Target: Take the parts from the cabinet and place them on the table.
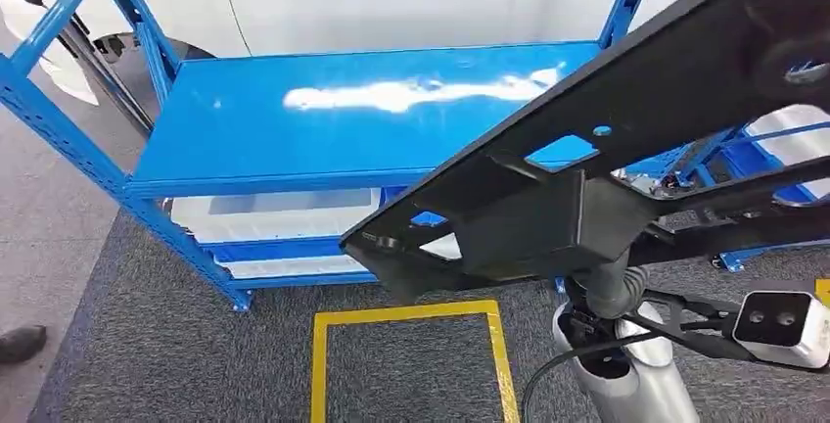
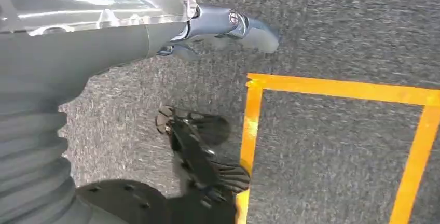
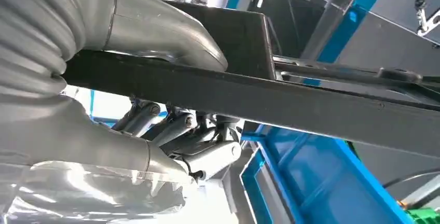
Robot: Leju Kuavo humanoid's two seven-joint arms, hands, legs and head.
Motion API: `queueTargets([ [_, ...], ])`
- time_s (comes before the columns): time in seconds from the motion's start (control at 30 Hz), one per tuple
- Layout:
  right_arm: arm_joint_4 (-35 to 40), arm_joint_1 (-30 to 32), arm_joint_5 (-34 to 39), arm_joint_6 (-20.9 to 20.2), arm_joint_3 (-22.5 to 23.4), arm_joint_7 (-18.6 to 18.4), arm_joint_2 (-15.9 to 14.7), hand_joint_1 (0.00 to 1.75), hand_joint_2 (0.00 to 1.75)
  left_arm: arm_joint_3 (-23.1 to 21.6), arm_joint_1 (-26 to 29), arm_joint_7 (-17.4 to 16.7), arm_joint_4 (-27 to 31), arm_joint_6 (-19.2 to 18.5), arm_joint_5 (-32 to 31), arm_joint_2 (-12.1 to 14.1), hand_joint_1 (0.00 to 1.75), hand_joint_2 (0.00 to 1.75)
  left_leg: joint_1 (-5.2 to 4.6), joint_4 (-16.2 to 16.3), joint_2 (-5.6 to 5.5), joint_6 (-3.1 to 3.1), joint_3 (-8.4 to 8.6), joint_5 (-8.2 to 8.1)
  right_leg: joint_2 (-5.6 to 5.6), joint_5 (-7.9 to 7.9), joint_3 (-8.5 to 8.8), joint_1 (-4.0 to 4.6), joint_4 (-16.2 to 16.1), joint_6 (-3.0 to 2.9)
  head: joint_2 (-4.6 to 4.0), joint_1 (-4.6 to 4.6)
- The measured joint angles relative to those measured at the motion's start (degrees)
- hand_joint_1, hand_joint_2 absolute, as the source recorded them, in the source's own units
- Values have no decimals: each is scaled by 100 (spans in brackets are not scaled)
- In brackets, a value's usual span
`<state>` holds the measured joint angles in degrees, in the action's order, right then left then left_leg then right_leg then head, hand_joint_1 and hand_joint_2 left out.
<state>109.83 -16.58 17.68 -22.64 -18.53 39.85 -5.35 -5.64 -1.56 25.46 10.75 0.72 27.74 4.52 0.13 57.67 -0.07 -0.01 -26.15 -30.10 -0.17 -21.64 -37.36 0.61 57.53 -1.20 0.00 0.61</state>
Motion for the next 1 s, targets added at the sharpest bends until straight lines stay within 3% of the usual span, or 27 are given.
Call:
queueTargets([
  [0.03,0,5,11,-11,28,0,2,175,175,0,-12,0,0,9,2,2,0,175,7,-205,9,-19,82,-40,-13,60,-6,-9,1,38,0,4],
  [0.13,-2,6,44,-13,50,0,9,175,175,2,-6,7,0,42,26,11,0,175,-33,-227,3,74,-28,94,-24,216,-11,-54,-50,157,0,-17],
  [0.17,-4,7,52,-9,61,0,9,175,175,2,-4,7,-7,44,37,7,0,175,9,-268,55,102,-71,197,3,90,-58,-78,16,186,0,-29],
  [0.2,-2,-3,59,13,70,0,9,175,175,2,-1,7,-7,44,37,7,0,175,9,-269,56,150,-152,264,12,-241,-148,-80,226,221,0,-17],
  [0.27,-7,-12,61,61,68,-2,9,175,175,2,-3,7,-7,44,37,7,0,175,8,-258,68,163,-323,401,8,-925,-376,-113,1024,279,0,6],
  [0.3,-20,-16,68,111,68,0,9,175,175,2,-2,7,-7,44,35,7,0,175,7,-248,69,158,-426,482,9,-1152,-482,-128,1509,308,0,2],
  [0.33,-31,-21,70,151,63,0,9,175,175,0,0,7,-7,42,28,7,0,175,8,-227,70,146,-536,555,8,-1158,-503,-139,1816,325,0,4],
  [0.37,-37,-25,72,177,59,0,9,175,175,2,2,7,-7,42,13,9,0,175,12,-202,70,132,-639,613,8,-1001,-418,-150,1861,337,0,4],
  [0.4,-46,-34,72,205,52,0,9,175,175,0,4,7,-7,37,-2,9,0,175,18,-167,70,115,-744,665,7,-777,-201,-159,1671,340,0,4],
  [0.43,-48,-56,74,236,48,0,11,175,175,0,3,9,-7,35,-9,9,0,175,24,-125,69,92,-842,709,7,-596,130,-167,1256,335,0,4],
  [0.47,-48,-86,74,249,44,-2,17,175,175,0,2,15,-7,35,-11,9,0,175,29,-77,67,67,-926,749,7,-552,541,-175,697,326,0,4],
  [0.5,-48,-124,74,249,39,-2,26,175,175,0,5,18,-7,35,-13,15,0,175,9,-30,59,31,-984,775,10,-790,873,-169,185,309,2,6],
  [0.53,-46,-141,74,249,30,2,39,175,175,0,5,22,-7,35,-15,20,0,175,3,2,55,0,-1015,808,33,-871,977,-126,-38,232,2,-13],
  [0.63,-52,-155,85,254,19,0,46,175,175,0,18,33,-7,39,-13,24,0,175,18,-61,53,-120,-1033,972,31,-756,870,-92,-6,87,0,11],
  [0.67,-59,-168,87,251,17,0,52,175,175,0,35,31,-13,42,-13,35,0,175,50,-22,45,-150,-1073,925,1,-665,815,-134,-51,9,0,22],
  [0.73,-66,-184,87,258,6,0,83,175,175,-2,35,33,-13,44,-15,35,0,175,55,441,40,-182,-1285,340,2,-566,665,-121,-62,-68,0,-26],
  [0.8,-66,-181,66,273,0,0,90,175,175,-2,28,35,-13,88,-13,39,0,175,55,1350,41,-219,-1551,-213,0,-445,514,-99,-56,-80,0,-29],
  [0.83,-66,-178,39,278,0,0,90,175,175,-2,29,31,-13,118,-9,37,0,175,55,1706,41,-223,-1622,-268,-1,-390,441,-88,-50,-81,0,-31],
  [0.87,-66,-178,13,278,0,0,92,175,175,0,30,18,-13,138,-4,37,0,175,55,1806,41,-219,-1608,-207,-1,-358,399,-80,-49,-79,0,-28],
  [0.9,-66,-177,4,280,0,0,92,175,175,0,30,9,-13,140,-2,37,0,175,55,1811,41,-216,-1584,-165,-1,-344,380,-77,-48,-78,0,-28],
  [0.93,-66,-178,-11,286,0,0,98,175,175,0,30,-33,-13,155,11,37,0,175,54,1638,41,-197,-1397,38,-1,-297,323,-65,-45,-72,0,-31],
  [1.0,-48,-183,-28,354,0,0,116,175,175,4,25,-85,-13,197,37,37,0,175,45,669,36,-122,-692,327,3,-234,267,-44,-44,-53,0,-31],
])
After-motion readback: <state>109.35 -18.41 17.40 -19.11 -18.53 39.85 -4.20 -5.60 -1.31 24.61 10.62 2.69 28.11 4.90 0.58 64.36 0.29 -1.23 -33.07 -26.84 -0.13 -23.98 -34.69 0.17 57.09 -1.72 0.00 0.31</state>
